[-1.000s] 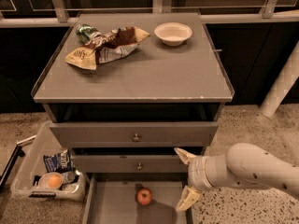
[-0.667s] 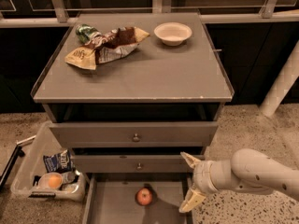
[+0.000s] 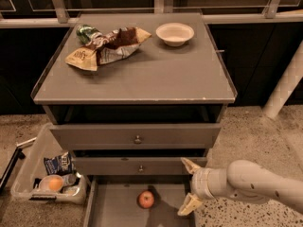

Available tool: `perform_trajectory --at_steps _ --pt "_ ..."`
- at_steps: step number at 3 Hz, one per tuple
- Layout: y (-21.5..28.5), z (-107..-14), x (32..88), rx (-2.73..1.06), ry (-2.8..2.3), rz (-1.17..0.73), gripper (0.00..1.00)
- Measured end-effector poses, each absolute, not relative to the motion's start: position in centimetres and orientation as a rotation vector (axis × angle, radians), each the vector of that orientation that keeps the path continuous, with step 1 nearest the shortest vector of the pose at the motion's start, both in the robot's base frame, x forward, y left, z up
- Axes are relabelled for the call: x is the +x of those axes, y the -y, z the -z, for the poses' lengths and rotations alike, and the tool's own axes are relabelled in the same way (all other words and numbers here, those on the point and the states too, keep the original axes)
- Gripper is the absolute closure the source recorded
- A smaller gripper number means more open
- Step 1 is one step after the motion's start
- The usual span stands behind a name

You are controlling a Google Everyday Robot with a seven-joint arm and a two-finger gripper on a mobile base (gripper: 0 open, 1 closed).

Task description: Pick apple from bottom drawer and place on counter

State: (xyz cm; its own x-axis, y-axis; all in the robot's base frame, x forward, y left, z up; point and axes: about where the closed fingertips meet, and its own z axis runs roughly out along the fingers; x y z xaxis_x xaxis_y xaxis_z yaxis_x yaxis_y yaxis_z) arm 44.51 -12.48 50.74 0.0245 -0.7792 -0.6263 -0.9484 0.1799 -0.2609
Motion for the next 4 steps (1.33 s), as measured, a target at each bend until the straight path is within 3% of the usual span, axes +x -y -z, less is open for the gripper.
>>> perform_trajectory --at_steps 2,4 --pt "13.1 -41.2 47.3 -1.546 -1.749 -0.377 0.0" --pt "10.4 -32.7 48.1 -1.483 -1.701 -0.552 0.0"
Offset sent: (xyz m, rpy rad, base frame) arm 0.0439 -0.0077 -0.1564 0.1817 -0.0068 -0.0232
